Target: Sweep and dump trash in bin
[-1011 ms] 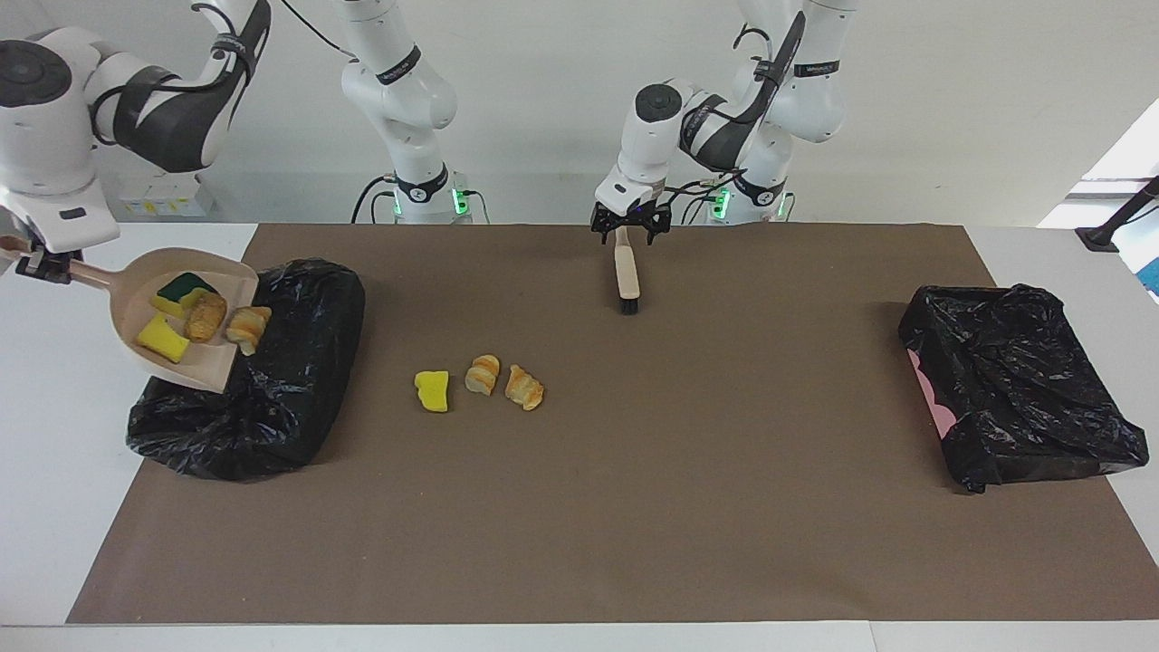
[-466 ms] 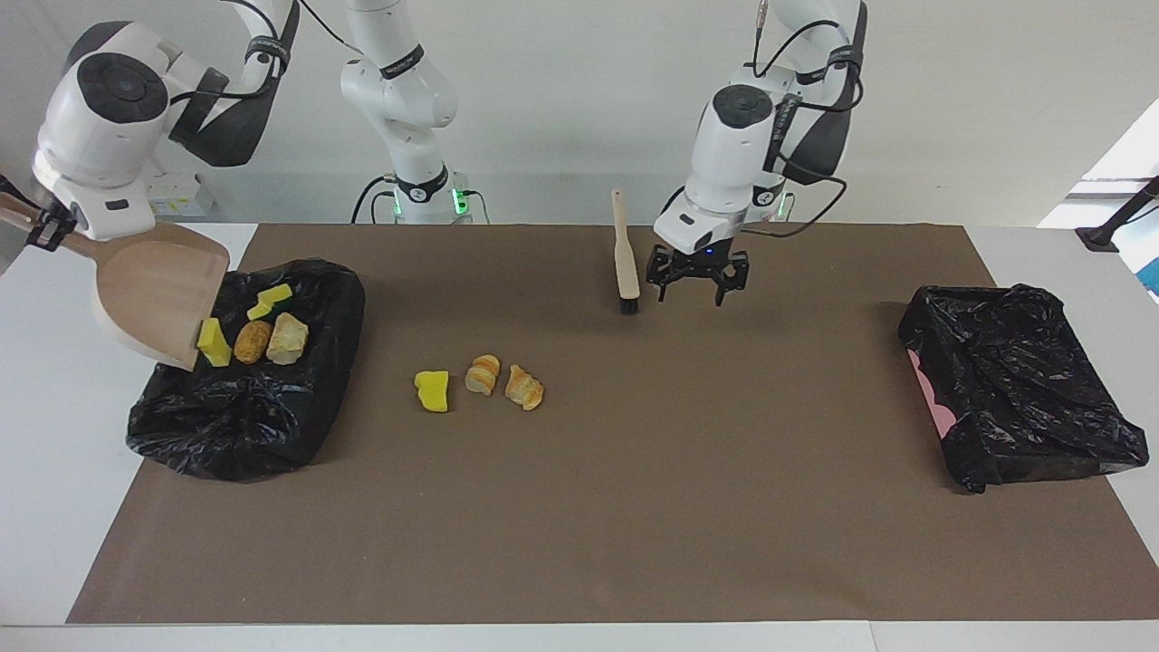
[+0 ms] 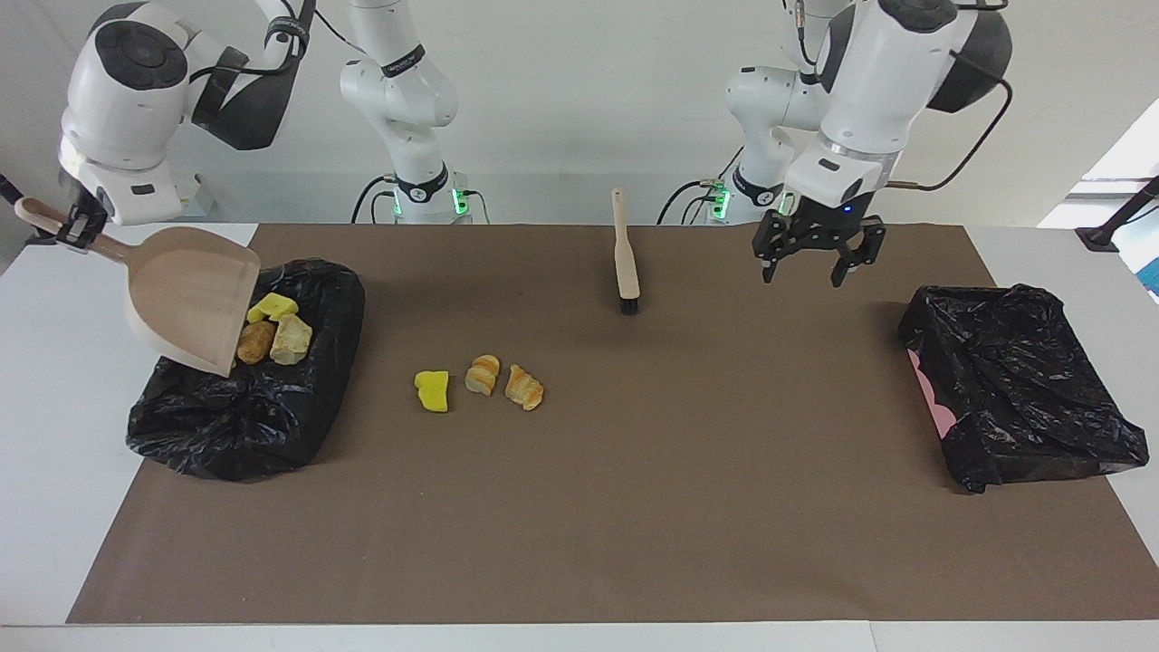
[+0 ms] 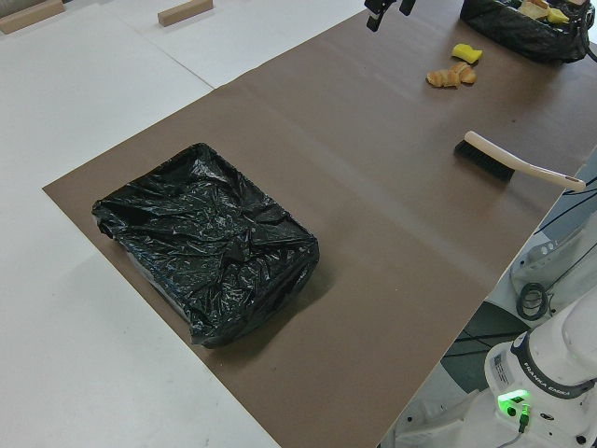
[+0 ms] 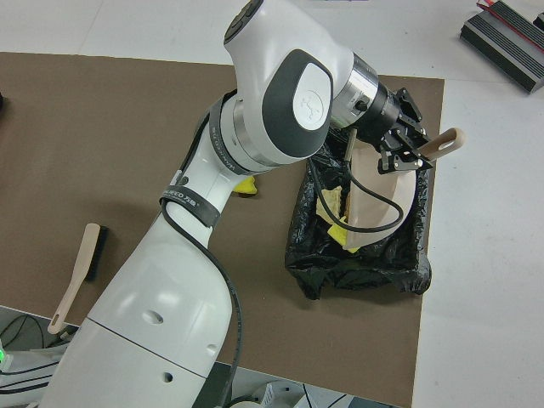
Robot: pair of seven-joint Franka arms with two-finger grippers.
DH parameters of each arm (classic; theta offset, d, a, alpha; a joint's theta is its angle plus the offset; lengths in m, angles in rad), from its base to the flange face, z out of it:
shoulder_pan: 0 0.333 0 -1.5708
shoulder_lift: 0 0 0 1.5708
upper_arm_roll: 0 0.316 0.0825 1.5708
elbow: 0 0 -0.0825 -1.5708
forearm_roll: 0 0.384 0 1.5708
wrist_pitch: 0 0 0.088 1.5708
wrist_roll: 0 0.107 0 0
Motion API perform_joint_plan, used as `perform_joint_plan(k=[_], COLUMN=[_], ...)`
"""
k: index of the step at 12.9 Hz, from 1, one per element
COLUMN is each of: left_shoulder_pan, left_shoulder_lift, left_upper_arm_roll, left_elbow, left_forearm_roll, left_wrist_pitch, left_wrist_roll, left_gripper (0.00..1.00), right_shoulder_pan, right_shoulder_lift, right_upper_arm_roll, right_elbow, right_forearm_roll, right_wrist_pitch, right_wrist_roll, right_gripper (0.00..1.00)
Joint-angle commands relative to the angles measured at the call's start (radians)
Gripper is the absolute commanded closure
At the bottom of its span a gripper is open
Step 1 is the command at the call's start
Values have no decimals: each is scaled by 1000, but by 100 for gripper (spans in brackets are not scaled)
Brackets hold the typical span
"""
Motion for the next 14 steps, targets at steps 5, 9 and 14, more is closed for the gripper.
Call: perform_joint_plan(k=[5, 9, 14], left_shoulder_pan=[116, 131, 137], left_shoulder_lift=[5, -27, -38], left_upper_arm_roll=[-11, 9, 14], left_elbow=[180, 166, 158], left_forearm_roll=[-7, -61, -61], left_wrist_pitch=[-272, -288, -297], left_wrist_roll=[217, 217, 211], left_gripper=[0, 0, 0], right_shoulder_pan=[108, 239, 375], right_shoulder_lift=[-16, 37, 146], right_upper_arm_roll=[7, 9, 9], right_elbow=[-25, -29, -28], right_forearm_roll=[353, 456, 520], right_wrist_pitch=[-12, -29, 44], right_wrist_roll=[129, 482, 999], right_gripper=[100, 100, 100])
